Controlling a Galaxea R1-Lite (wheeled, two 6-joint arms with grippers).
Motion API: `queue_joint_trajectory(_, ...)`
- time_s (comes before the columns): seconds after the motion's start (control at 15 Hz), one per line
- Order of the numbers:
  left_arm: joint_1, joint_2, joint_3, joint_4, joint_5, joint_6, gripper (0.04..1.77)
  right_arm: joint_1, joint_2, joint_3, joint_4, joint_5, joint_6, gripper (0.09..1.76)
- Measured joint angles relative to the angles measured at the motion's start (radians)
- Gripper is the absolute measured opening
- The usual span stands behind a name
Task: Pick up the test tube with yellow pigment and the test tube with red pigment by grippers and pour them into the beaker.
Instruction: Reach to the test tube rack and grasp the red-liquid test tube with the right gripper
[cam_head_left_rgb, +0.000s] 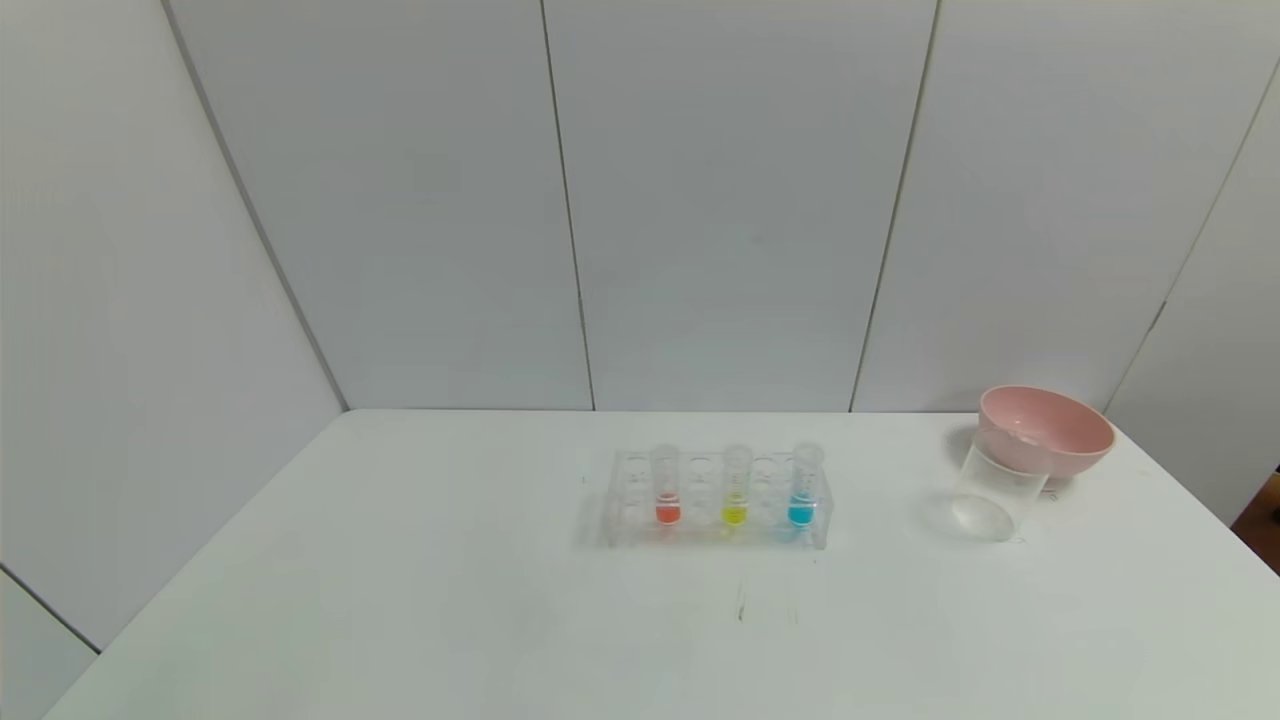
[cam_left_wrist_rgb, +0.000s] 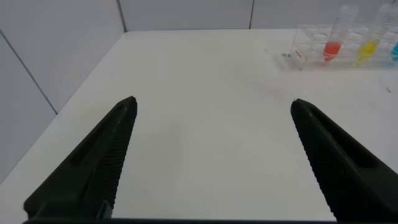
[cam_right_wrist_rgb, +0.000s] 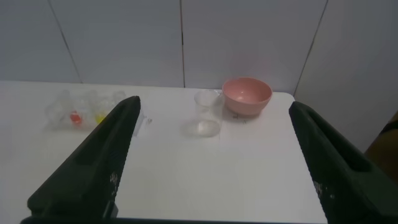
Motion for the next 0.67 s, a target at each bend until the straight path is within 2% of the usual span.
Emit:
queue_joint_trajectory(0.2,0.0,0.0,0.0,0.0,0.0,0.0,1.76,0.01,0.319,-0.204,-0.084,-0.005,0.069,1.71)
queue_joint_trajectory(0.33,0.0,0.0,0.0,0.0,0.0,0.0,1.76,0.08,0.506,-0.283,-0.147,-0.075,0.132,1.71)
queue_joint_trajectory(0.47,0.0,0.0,0.0,0.0,0.0,0.0,1.76,0.235,0.635,-0.301,-0.201,-0.192,0.193,1.71)
queue_joint_trajectory(0.67,0.0,0.0,0.0,0.0,0.0,0.0,1.76,0.532,0.788,-0.259,-0.36,-0.409,0.24,1.71)
